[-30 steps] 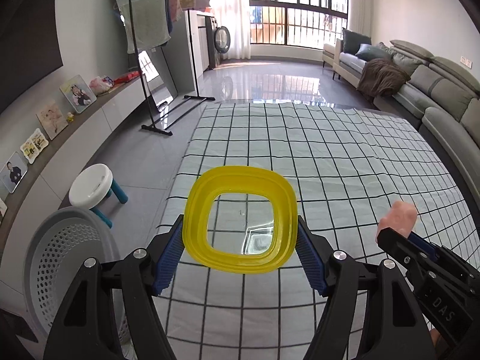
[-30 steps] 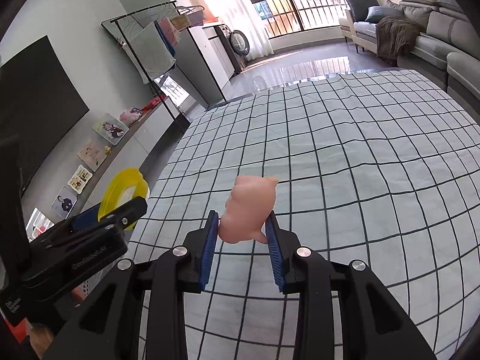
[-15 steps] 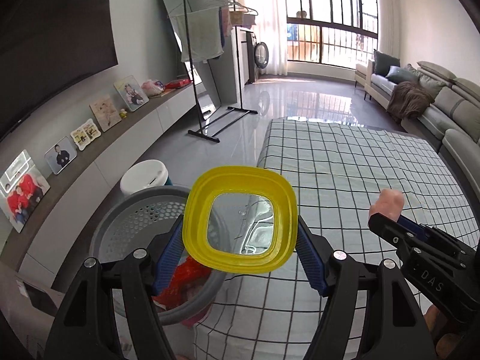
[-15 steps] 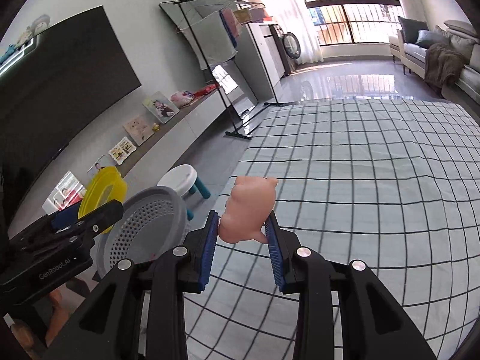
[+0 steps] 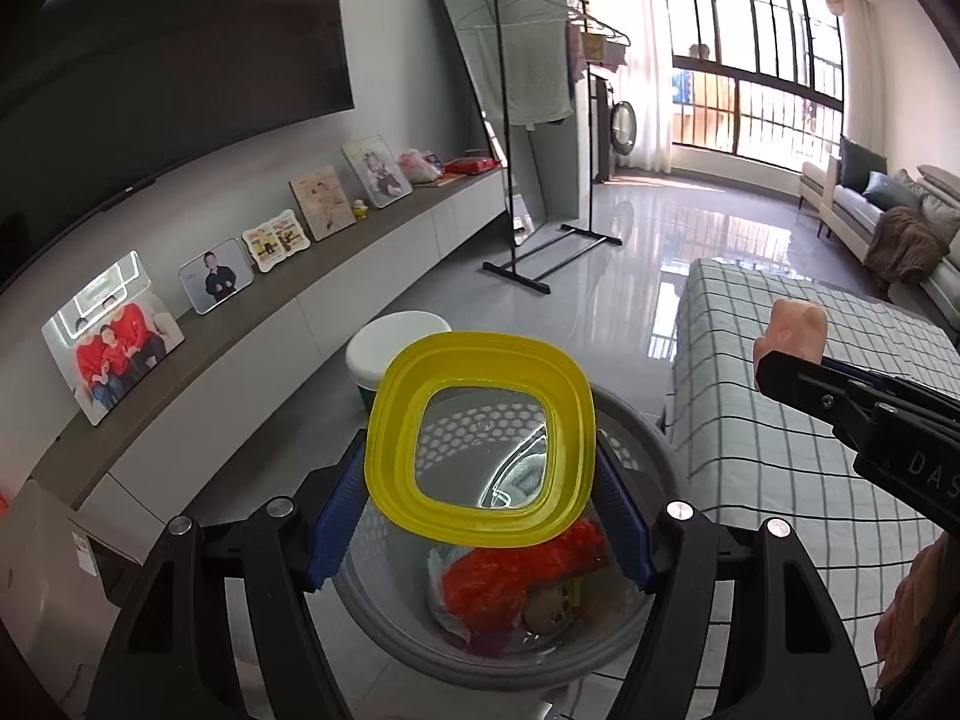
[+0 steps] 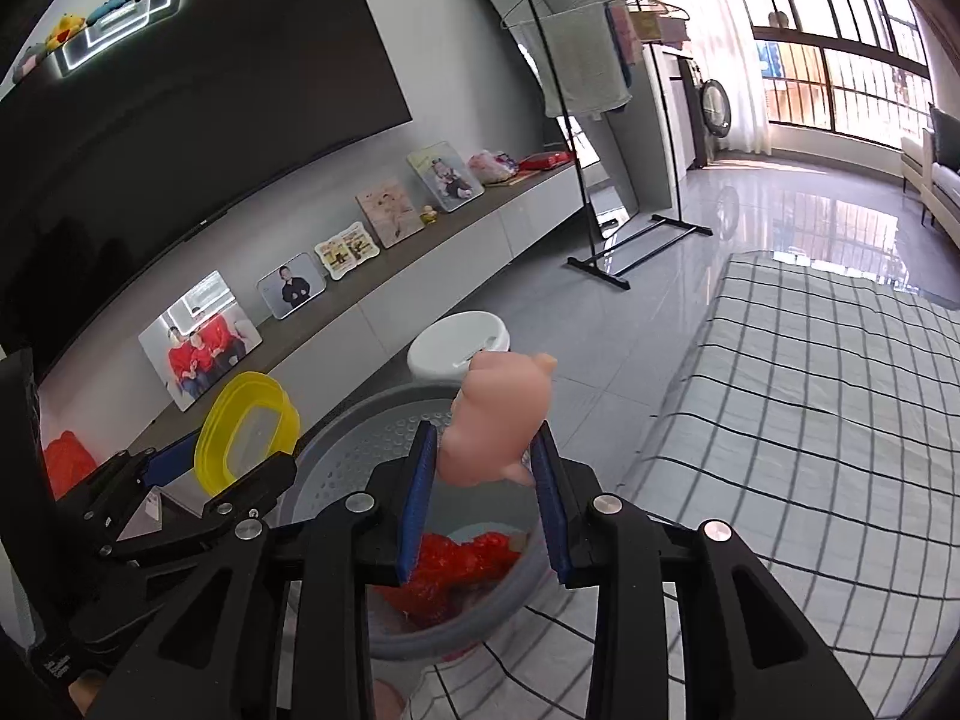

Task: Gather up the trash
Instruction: 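Carry the yellow ring and pink toy over the grey basket, then open both tools to drop the ring and toy into the basket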

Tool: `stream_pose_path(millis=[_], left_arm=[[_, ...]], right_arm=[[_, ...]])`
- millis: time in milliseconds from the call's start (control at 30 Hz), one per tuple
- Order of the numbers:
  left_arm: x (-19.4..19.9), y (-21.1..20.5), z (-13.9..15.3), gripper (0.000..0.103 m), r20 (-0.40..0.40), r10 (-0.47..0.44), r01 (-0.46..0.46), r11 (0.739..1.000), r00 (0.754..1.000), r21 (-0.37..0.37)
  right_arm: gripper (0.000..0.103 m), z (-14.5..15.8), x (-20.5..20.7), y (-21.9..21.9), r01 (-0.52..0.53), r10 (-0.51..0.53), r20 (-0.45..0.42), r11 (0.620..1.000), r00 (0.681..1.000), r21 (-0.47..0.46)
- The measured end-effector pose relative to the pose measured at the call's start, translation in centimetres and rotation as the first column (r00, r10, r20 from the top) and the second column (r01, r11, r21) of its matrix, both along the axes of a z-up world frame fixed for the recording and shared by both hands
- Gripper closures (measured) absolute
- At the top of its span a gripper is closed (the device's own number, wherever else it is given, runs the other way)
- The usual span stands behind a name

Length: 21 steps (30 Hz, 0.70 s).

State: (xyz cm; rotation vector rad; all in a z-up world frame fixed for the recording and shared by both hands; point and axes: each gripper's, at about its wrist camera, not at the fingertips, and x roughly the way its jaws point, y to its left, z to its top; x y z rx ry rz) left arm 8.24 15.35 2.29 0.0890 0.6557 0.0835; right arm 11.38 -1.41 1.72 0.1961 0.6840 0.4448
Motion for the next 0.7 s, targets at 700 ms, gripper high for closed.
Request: stream_pose_path(millis=[700], left_arm=[[2.4, 4.5, -4.8, 0.033, -0.090, 0.056, -0.058, 0.998, 0.994, -0.025]], right_arm=[[0.071, -6.0, 2.5, 5.1, -0.135, 0.125, -0.131, 0.988, 0.984, -0.072]])
